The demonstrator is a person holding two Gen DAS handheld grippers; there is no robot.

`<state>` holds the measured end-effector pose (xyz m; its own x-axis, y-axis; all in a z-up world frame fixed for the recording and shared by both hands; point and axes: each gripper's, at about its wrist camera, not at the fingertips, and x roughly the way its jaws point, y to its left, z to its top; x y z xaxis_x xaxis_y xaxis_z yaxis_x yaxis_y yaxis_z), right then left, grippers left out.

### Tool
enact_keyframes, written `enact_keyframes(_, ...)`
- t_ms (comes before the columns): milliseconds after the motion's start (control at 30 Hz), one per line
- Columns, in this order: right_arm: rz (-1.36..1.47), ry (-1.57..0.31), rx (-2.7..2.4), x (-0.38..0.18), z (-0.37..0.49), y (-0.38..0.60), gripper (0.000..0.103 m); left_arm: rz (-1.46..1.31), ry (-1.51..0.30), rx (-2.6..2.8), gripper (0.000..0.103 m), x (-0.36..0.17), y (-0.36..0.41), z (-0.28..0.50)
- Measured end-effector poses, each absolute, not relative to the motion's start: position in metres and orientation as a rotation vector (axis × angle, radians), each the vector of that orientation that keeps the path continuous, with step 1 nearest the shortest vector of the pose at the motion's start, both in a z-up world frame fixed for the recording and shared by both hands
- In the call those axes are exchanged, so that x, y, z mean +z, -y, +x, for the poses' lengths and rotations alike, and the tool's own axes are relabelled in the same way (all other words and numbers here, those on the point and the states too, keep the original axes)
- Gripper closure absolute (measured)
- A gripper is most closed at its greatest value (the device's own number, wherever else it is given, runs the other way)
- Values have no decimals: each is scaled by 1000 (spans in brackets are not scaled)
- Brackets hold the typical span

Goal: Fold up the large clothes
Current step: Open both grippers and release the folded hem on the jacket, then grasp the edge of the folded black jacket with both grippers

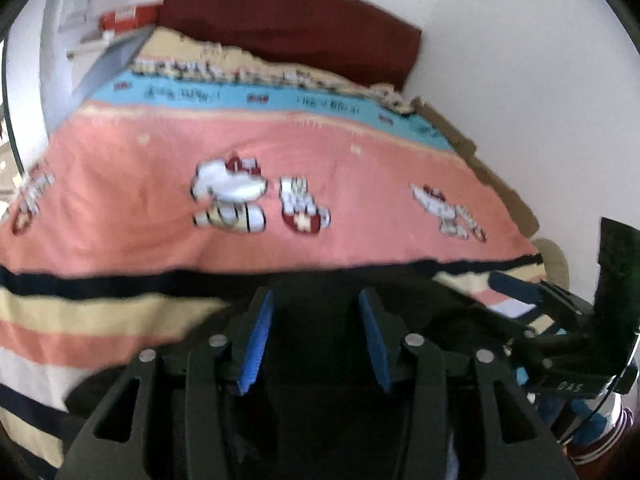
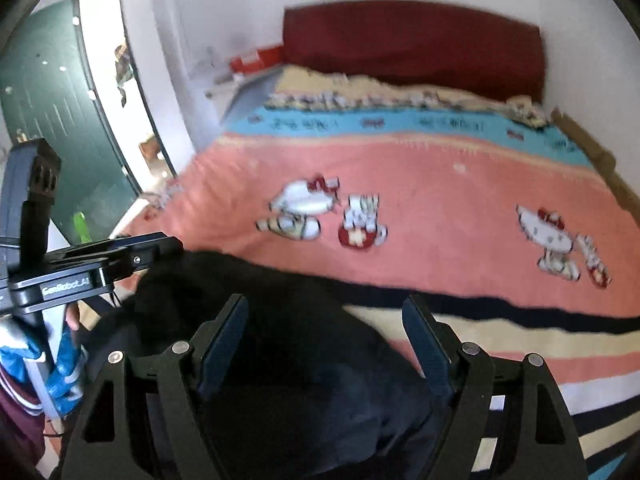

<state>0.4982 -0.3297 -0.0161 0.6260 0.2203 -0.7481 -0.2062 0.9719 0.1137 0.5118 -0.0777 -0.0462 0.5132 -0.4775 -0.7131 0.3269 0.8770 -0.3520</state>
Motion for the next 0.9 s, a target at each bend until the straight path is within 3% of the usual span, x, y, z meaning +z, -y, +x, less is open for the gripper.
enact_keyframes(200, -16, -1021, 402, -72, 459, 307, 32, -87, -977, -586, 60, -85, 80, 428)
enact_keyframes(567, -201, -1015, 547, -66, 262, 266, 32, 54, -917, -607, 61, -76, 56, 235)
enact_keyframes(733, -247, -1014, 486, -75, 220, 266, 32, 131, -880, -532, 60, -106, 59, 199)
enact_keyframes(900, -225, -1011, 397, -102, 232, 275, 31, 88, -916, -530, 61, -134, 67, 237)
